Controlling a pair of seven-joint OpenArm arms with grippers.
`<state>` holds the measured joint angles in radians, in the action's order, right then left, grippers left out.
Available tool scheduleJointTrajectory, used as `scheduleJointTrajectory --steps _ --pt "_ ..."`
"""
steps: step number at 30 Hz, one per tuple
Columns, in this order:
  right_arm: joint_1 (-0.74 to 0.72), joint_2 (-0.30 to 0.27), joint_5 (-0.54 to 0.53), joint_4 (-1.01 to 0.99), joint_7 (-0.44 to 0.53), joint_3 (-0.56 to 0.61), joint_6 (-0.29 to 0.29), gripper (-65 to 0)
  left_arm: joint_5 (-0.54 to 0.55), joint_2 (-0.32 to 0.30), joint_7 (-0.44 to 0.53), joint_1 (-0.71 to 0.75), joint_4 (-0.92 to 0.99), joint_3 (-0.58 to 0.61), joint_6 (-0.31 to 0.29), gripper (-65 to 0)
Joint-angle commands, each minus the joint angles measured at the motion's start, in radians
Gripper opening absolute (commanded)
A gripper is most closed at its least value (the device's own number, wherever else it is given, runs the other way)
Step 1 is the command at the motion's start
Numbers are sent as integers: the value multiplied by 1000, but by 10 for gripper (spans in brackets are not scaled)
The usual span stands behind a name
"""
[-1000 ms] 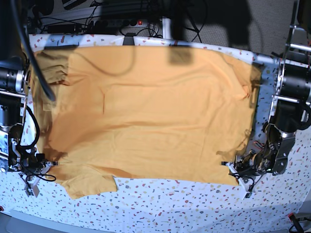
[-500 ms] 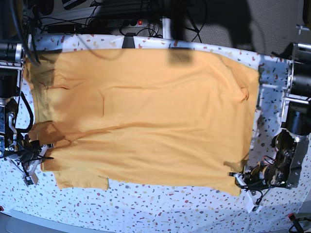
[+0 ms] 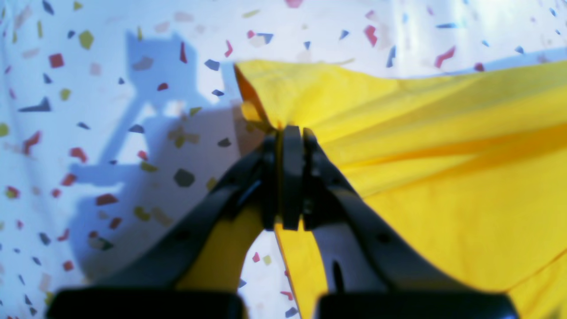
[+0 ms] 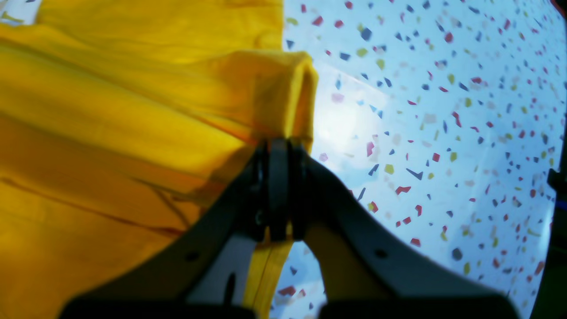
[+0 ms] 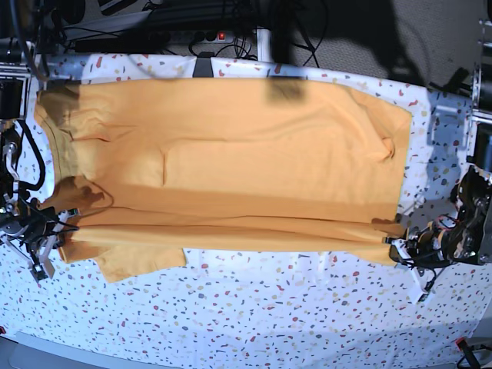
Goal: Fold the T-shirt properly
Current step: 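Lift the hem side with both grippers and fold it toward the collar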
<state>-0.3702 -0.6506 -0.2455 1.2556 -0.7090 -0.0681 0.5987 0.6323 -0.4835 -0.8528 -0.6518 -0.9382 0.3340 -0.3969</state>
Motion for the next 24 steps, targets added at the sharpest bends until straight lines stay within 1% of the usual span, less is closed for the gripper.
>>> scheduleJointTrajectory --steps 1,6,10,13,17,20,24 --pt "-12 -25 -1 27 10 -26 -7 -650 4 -21 1 -19 -53 -8 -1 -650" --pt "74 -25 -1 84 -1 -109 -7 -650 -4 -50 -58 76 -244 -37 0 -650" --pt "169 -25 -1 159 -18 -169 -6 -650 -3 -49 -129 154 -370 -125 1 -650" --pt "253 -25 -1 225 -18 -205 -6 -650 -3 -49 -144 214 -449 -208 14 -650" --pt "344 -25 -2 308 -23 -237 -7 -650 -2 -49 -188 293 -540 -298 15 -650" --pt "393 -25 -3 348 -33 -253 -7 -650 2 -49 -218 350 -594 -329 15 -650" --pt "443 -25 -64 393 -60 -272 -7 -650 1 -49 -225 420 -650 -334 15 -650"
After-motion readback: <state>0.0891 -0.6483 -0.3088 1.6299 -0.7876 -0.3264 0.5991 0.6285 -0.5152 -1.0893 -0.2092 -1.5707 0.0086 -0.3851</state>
